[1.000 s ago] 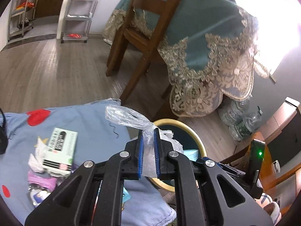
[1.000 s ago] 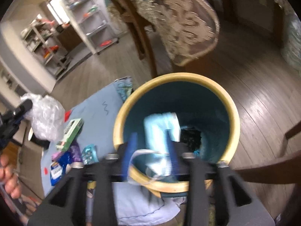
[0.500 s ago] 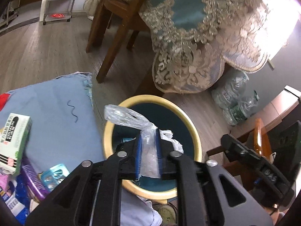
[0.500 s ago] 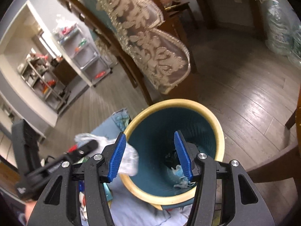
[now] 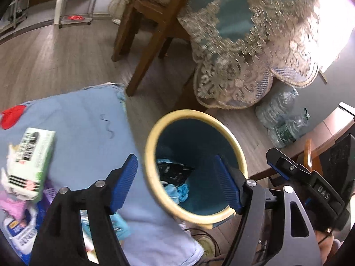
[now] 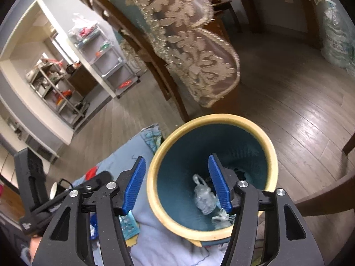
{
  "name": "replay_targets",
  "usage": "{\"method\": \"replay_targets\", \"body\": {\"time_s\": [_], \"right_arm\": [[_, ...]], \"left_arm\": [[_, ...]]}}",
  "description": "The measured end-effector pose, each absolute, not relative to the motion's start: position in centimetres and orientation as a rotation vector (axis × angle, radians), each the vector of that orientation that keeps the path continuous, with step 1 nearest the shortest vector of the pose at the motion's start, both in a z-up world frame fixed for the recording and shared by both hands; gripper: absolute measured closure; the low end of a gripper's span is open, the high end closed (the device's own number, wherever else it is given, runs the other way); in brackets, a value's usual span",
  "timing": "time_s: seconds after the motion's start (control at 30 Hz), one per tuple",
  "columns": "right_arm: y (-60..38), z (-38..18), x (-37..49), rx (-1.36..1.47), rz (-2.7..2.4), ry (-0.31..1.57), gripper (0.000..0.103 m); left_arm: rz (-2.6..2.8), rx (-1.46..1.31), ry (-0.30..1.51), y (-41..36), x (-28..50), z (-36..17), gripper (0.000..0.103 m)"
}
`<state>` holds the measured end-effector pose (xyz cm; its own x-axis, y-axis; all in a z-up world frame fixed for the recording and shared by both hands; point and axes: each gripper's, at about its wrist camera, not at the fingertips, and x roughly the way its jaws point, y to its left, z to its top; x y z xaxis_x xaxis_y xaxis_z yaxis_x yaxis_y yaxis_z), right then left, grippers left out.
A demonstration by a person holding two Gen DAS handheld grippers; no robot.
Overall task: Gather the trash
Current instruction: 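Move both open tools from the bin back over the cushion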
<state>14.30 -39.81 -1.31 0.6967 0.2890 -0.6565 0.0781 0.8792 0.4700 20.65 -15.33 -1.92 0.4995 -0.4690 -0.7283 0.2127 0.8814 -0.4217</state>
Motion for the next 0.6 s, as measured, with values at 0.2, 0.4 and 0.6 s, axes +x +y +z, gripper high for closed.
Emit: {"method": "replay_targets", "body": {"time_s": [0.2, 0.4, 0.6], "right_arm": [[-36.6, -1.2, 15.0, 0.441, 0.188, 0.820, 0.041], [-33.7, -1.3, 15.4, 0.391, 0.242, 0.838, 0.041], [-31.4, -1.5, 15.7, 0.366, 0.284, 0.866, 0.041]], "left_arm": [[-0.350, -0.279, 0.931, -10.6, 19.2, -0.3, 0.032], [-0.256, -0.273, 0.906, -5.1, 17.6, 0.4, 0.032], [-0.161, -0.306, 0.919, 0.4, 16.5, -0.8, 0.032]]}}
